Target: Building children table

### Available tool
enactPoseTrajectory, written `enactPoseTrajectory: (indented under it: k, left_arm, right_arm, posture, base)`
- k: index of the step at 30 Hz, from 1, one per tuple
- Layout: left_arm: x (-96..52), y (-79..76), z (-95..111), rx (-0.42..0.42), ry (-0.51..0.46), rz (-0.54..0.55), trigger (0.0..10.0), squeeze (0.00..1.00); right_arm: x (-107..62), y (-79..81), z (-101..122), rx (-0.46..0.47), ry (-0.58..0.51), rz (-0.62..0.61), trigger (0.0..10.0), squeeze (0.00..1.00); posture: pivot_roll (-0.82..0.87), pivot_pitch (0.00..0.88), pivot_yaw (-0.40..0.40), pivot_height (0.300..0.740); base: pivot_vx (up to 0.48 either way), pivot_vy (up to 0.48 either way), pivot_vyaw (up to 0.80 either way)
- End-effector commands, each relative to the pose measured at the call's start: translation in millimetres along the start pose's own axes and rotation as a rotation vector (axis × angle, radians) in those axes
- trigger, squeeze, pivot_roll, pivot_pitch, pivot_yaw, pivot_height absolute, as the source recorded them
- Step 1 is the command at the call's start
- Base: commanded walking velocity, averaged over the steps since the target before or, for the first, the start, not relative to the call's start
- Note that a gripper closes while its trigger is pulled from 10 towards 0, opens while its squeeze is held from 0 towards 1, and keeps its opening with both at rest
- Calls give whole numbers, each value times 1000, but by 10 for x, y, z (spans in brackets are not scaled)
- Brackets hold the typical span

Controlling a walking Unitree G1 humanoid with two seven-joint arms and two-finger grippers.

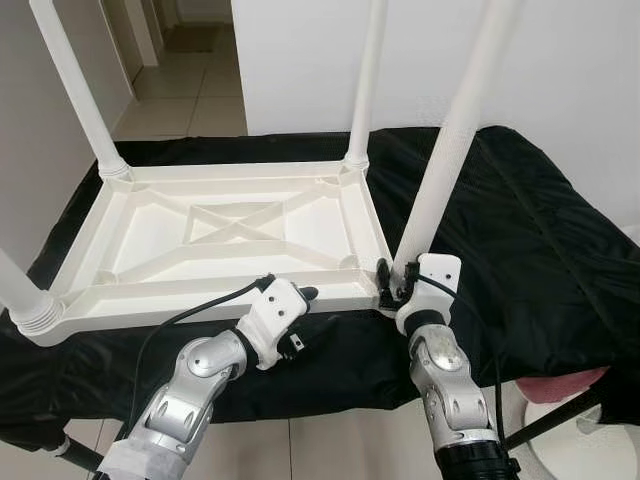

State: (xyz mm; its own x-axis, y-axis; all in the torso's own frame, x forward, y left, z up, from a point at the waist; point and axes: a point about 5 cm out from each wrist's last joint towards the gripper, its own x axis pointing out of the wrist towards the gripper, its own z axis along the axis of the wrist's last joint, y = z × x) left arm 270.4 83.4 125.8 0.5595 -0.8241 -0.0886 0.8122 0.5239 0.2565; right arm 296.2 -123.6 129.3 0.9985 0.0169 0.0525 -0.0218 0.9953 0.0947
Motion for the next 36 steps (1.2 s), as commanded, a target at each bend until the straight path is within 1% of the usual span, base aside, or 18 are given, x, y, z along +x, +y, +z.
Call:
enactPoseTrajectory:
  k: [1, 2, 4, 6, 8, 9, 10, 11, 12, 16, 18, 20, 21, 25, 30, 36]
  left_arm:
    - [-8, 10, 4, 10, 7, 47, 10000, 0]
    - [-3, 5, 5, 10, 6, 47, 10000, 0]
    - [3, -4, 1, 10, 6, 44, 10000, 0]
    - [9, -8, 0, 9, 6, 44, 10000, 0]
    - [12, -9, 1, 9, 6, 43, 10000, 0]
    - [17, -12, 2, 8, 5, 43, 10000, 0]
    - [17, -12, 2, 8, 5, 43, 10000, 0]
    - [20, -15, 3, 8, 4, 41, 10000, 0]
    - [26, -22, 3, 7, 3, 38, 10000, 0]
    - [28, -28, 2, 8, 3, 33, 10000, 0]
    - [33, -28, 2, 7, 3, 34, 10000, 0]
    - [35, -29, 3, 5, 2, 35, 10000, 0]
    - [36, -37, 1, 3, 1, 35, 10000, 0]
    - [35, -49, -4, 1, 1, 34, 10000, 0]
    - [18, -16, 0, -7, 1, 33, 10000, 0]
    - [26, -9, 9, -7, -1, 31, 10000, 0]
  right_arm:
    - [-19, 27, -4, 16, -4, 29, 10000, 1000]
    - [-20, 13, -5, 14, -1, 48, 10000, 1000]
    - [-12, -80, -1, 18, 3, 103, 10000, 1000]
    - [-9, -130, 20, 14, -3, 157, 10000, 1000]
    - [-10, -142, 29, 7, -8, 173, 10000, 1000]
    - [-4, -185, 30, 2, -6, 193, 10000, 871]
    - [-4, -185, 30, 2, -6, 193, 10000, 871]
    - [-2, -225, 32, -22, -9, 222, 10000, 396]
    - [3, -276, 34, -52, -7, 273, 10000, 0]
    - [19, -319, 42, -77, -6, 317, 10000, 0]
    - [64, -374, 51, -96, -1, 337, 10000, 0]
    - [82, -394, 49, -109, -1, 348, 10000, 0]
    - [93, -401, 42, -117, -1, 373, 10000, 0]
    - [101, -405, 31, -125, 1, 407, 10000, 0]
    - [145, -400, 23, -158, 7, 527, 10000, 0]
    - [191, -404, 19, -174, 15, 563, 10000, 0]
  posture:
    - [1, 0, 5, 740]
    - [1, 0, 4, 740]
    - [3, 0, 1, 740]
    - [0, 0, 1, 740]
    - [0, 0, 1, 740]
    - [-4, 0, 1, 740]
    - [-4, 0, 1, 740]
    - [-4, 0, 1, 740]
    - [-7, 0, 1, 740]
    - [-9, 0, 0, 740]
    - [-8, 0, -3, 740]
    - [-8, 0, -3, 740]
    - [-6, 0, -3, 740]
    - [-6, 0, -3, 740]
    - [-14, 0, 15, 740]
    - [-15, 0, 19, 740]
  base:
    - [0, 0, 0]
    - [0, 0, 0]
    - [0, 0, 0]
    - [0, 0, 0]
    - [0, 0, 0]
    - [0, 0, 0]
    - [0, 0, 0]
    - [0, 0, 0]
    - [0, 0, 0]
    - [0, 0, 0]
    - [0, 0, 0]
    - [0, 0, 0]
    - [0, 0, 0]
    - [0, 0, 0]
    - [0, 0, 0]
    - [0, 0, 0]
